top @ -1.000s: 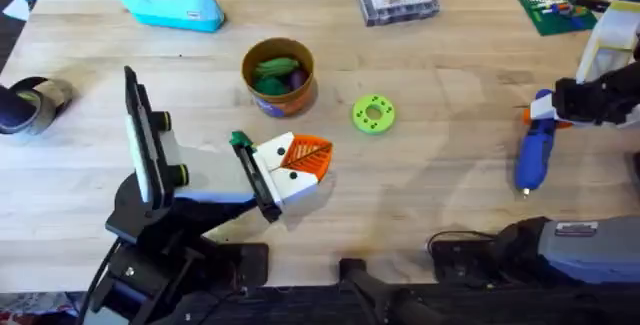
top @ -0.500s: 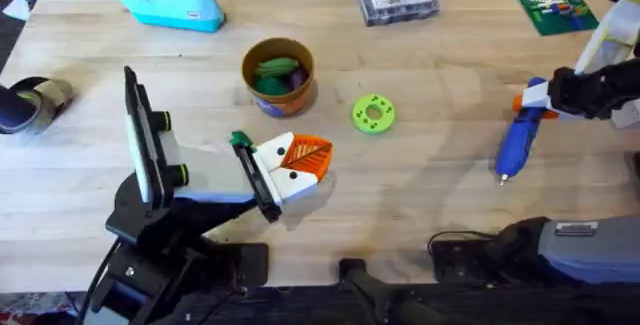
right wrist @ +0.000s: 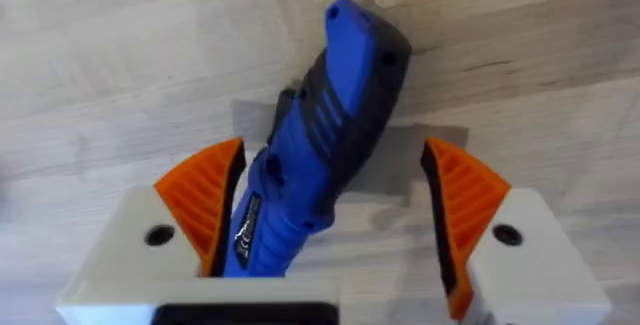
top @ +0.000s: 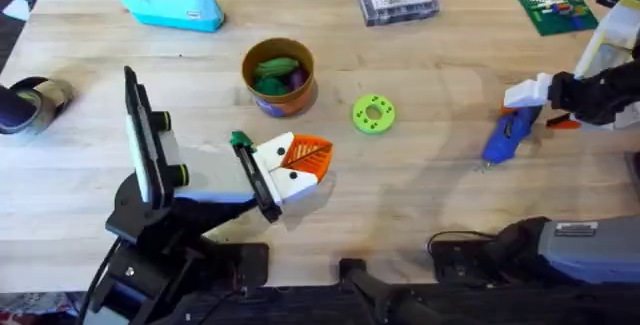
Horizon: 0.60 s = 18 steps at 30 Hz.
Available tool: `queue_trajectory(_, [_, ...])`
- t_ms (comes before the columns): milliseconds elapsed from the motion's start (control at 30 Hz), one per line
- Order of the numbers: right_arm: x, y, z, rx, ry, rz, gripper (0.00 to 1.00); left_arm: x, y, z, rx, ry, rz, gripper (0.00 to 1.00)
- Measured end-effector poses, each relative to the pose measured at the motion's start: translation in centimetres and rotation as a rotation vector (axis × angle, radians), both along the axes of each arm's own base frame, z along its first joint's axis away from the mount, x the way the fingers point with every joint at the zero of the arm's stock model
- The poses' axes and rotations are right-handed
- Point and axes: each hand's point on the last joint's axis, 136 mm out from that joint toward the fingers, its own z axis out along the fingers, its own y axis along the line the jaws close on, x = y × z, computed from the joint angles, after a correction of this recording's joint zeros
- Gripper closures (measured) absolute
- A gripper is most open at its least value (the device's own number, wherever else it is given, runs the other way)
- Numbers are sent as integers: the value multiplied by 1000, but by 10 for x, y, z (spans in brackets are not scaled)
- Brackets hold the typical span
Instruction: Pick up the gripper from the table and insert it into the empty holder that is missing its gripper. Then pick up a screw, insert it into the mounting hole, and use the screwdriver to tighten it. Finally, clean up the table by picking up the vegetable and placing it into the bucket.
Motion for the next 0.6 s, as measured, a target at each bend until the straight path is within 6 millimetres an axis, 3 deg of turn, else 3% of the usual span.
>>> queue_trajectory(333, [-2, -5, -2, -51, 62, -215, 4, 1, 0, 0, 0, 0, 5, 982])
queue_trajectory(600, [8, 2, -2, -78, 62, -375, 5, 2, 1, 0, 0, -1, 12, 982])
